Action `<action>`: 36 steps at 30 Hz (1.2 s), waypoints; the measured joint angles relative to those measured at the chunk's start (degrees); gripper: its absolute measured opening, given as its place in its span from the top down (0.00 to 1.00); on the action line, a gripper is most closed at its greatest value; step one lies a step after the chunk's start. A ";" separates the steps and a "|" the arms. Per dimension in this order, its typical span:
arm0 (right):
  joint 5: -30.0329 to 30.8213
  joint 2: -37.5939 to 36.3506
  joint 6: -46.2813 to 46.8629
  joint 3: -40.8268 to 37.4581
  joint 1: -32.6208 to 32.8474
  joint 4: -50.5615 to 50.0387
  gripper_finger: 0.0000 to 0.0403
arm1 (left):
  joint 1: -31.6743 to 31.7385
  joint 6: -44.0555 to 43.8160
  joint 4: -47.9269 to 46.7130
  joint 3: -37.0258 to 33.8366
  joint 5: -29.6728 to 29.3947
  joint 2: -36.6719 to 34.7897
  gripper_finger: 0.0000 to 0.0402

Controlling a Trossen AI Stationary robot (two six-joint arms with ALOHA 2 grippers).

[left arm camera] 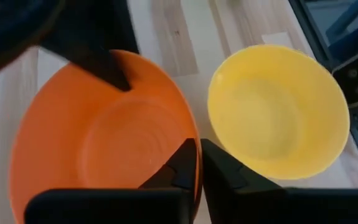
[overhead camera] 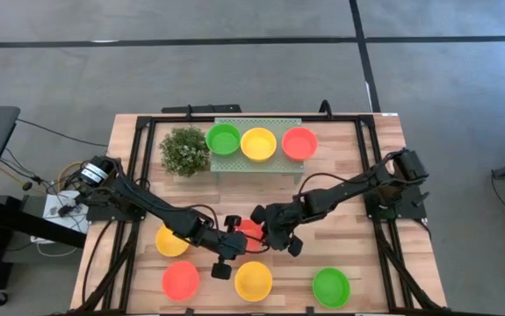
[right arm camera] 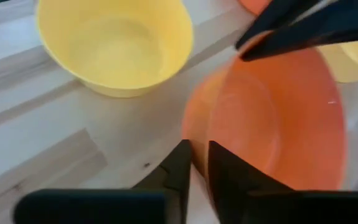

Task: Pick & Place Mini bowls
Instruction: Stack the orange bowl on the orange bowl on the shelf

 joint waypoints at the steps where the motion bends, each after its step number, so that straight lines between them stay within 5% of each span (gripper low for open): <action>1: -0.11 0.02 -0.08 -0.03 0.01 -0.12 0.92 | 0.17 -0.62 0.10 0.00 0.00 0.00 0.94; 12: 0.23 -0.08 4.65 -0.09 0.78 -3.16 0.99 | 1.40 -5.07 1.44 0.09 -3.07 -0.15 0.75; 18: 9.31 -2.44 7.77 -0.09 2.90 -10.21 0.98 | 1.03 -5.16 2.18 0.09 -9.06 -0.15 0.65; 26: 11.67 -14.62 16.00 -0.11 7.63 -23.14 0.97 | 1.12 -5.09 3.68 0.29 -13.49 -0.22 0.63; 36: 35.13 -35.69 16.90 -0.09 6.90 -35.13 0.99 | 1.09 -5.20 2.20 -0.09 -12.52 -0.02 0.64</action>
